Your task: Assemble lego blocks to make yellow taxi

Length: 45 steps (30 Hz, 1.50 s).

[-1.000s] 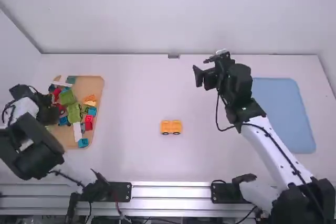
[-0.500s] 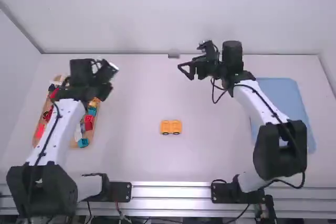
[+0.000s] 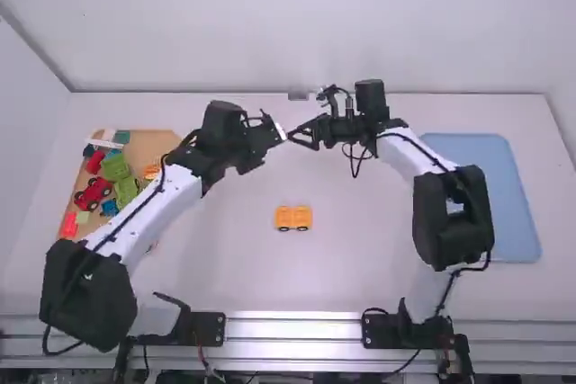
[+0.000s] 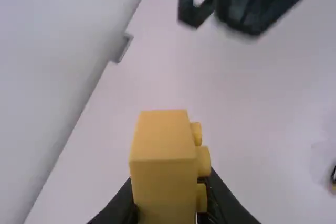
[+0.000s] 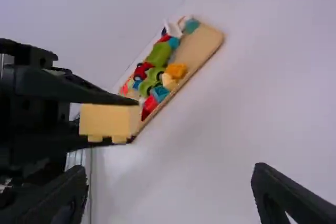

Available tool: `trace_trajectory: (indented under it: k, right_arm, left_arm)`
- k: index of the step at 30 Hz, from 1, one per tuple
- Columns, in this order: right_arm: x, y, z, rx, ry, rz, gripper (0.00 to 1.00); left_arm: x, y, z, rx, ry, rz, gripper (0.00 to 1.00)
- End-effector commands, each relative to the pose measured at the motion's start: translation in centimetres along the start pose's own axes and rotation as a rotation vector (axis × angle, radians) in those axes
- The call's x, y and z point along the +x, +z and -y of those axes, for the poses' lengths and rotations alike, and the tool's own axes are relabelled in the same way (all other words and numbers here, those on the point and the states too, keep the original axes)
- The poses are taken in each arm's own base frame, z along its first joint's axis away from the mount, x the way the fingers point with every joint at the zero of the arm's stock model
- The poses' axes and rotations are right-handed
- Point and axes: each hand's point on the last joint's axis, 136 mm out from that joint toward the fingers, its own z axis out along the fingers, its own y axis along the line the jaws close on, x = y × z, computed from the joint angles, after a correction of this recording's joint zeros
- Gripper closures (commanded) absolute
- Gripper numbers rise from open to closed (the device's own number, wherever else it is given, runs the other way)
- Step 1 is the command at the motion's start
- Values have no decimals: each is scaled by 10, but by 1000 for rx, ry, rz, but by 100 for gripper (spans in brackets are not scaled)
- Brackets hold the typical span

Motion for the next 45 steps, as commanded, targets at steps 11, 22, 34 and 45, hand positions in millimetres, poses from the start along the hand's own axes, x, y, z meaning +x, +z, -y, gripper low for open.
trace_trajectory:
  k: [11, 22, 34, 45]
  right_arm:
    - [-1, 26, -30, -109, -44, -38, 41]
    - [3, 37, -22, -32, -5, -54, 68]
    - [-9, 16, -17, 8, -162, -64, 75]
    - [-10, -11, -55, 139, -532, -367, 79]
  left_arm:
    - [-9, 32, 26, 70, -3, 32, 98]
    - [-12, 33, 22, 55, 2, 44, 97]
    - [-27, 21, 24, 157, -151, 121, 1]
    - [-52, -43, 30, 588, -237, 568, 1]
